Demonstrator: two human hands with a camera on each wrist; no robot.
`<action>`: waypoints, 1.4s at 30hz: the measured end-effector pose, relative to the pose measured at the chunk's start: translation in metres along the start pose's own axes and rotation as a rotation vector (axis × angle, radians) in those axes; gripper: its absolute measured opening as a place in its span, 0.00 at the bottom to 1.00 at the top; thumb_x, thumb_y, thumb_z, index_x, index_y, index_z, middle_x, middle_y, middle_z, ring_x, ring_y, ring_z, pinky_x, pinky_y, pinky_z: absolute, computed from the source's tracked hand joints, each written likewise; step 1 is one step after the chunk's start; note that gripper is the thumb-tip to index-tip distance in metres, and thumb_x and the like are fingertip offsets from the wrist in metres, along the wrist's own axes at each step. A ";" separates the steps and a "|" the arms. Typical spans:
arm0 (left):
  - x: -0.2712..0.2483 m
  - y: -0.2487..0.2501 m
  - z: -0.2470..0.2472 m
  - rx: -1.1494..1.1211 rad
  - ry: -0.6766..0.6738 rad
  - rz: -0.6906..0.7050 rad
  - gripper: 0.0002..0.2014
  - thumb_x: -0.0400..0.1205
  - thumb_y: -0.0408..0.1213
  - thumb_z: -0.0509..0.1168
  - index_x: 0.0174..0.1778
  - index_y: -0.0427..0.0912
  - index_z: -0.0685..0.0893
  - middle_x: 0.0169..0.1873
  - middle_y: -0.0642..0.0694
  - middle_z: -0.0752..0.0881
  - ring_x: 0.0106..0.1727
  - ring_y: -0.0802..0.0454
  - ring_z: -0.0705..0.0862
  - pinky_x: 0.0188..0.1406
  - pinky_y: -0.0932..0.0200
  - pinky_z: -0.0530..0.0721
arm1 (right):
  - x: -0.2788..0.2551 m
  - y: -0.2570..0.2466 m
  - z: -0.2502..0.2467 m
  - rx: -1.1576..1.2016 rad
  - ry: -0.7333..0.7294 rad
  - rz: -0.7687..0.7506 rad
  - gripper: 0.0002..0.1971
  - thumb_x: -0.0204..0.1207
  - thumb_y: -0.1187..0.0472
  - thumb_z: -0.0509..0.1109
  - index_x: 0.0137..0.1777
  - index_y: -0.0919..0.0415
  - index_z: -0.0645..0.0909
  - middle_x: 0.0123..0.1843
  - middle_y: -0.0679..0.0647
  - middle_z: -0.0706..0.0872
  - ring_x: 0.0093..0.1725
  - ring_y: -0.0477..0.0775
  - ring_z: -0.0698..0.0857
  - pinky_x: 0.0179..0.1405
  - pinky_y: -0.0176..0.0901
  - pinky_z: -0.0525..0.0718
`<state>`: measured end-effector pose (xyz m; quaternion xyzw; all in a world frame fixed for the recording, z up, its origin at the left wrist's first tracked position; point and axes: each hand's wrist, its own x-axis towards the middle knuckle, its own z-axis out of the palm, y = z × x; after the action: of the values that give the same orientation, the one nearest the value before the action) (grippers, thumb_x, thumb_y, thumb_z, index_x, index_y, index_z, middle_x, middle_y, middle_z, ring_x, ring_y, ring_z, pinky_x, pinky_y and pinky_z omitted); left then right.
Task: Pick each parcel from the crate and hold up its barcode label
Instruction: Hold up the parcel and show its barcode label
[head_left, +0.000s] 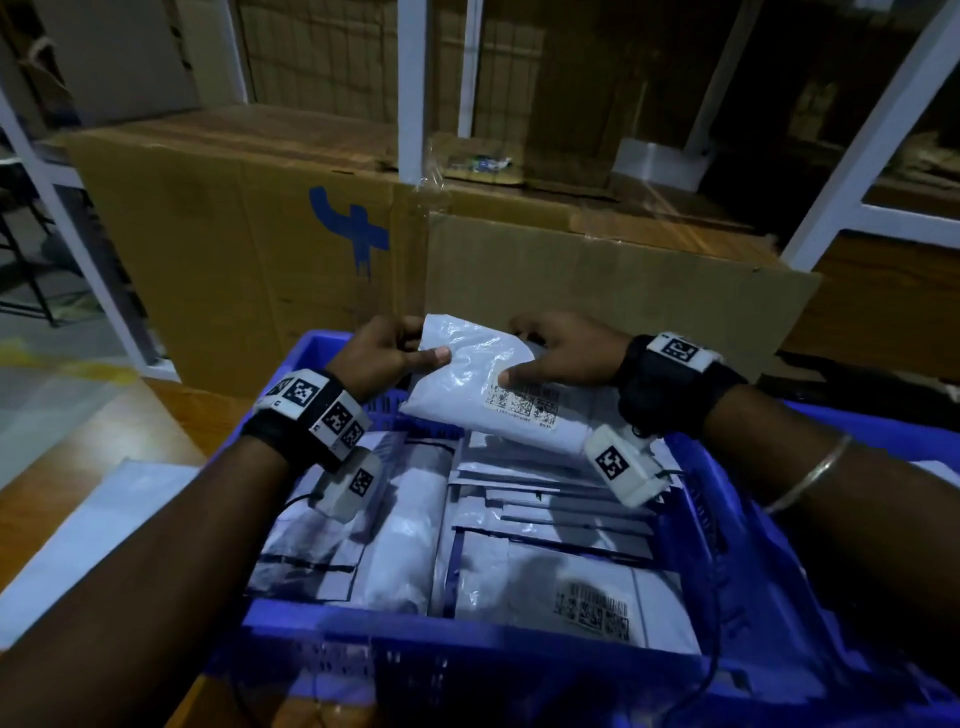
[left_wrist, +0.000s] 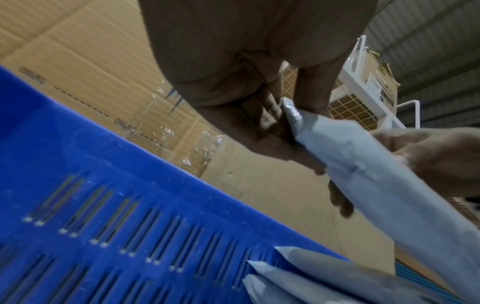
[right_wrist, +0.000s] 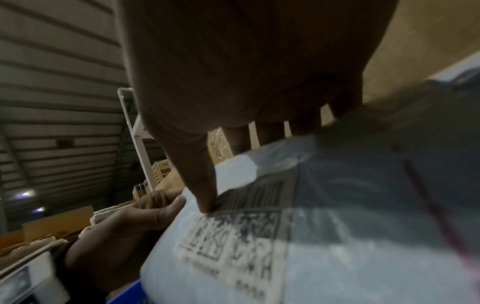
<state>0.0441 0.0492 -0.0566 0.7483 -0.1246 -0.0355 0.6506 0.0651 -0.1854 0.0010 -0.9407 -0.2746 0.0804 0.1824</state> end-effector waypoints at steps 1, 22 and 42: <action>0.000 -0.001 -0.001 0.009 0.003 0.003 0.12 0.79 0.30 0.70 0.57 0.30 0.85 0.41 0.42 0.91 0.44 0.49 0.90 0.43 0.56 0.86 | 0.001 0.002 0.001 0.023 -0.034 -0.009 0.16 0.72 0.49 0.79 0.54 0.53 0.82 0.53 0.52 0.88 0.52 0.53 0.85 0.54 0.47 0.82; 0.004 -0.005 0.000 0.091 0.068 -0.067 0.21 0.86 0.52 0.60 0.54 0.35 0.84 0.32 0.40 0.86 0.23 0.46 0.81 0.21 0.63 0.75 | -0.041 0.016 0.078 0.059 -0.741 0.062 0.06 0.80 0.65 0.72 0.46 0.61 0.76 0.20 0.44 0.77 0.20 0.40 0.72 0.25 0.31 0.72; 0.002 -0.006 0.002 0.140 0.075 -0.070 0.20 0.86 0.55 0.58 0.56 0.41 0.82 0.35 0.39 0.88 0.23 0.46 0.82 0.21 0.62 0.74 | -0.047 0.011 0.081 -0.315 -0.772 -0.030 0.26 0.66 0.41 0.81 0.48 0.64 0.81 0.31 0.45 0.78 0.31 0.47 0.74 0.32 0.36 0.72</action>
<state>0.0467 0.0473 -0.0627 0.7967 -0.0760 -0.0211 0.5992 0.0108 -0.1952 -0.0753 -0.8538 -0.3455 0.3814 -0.0790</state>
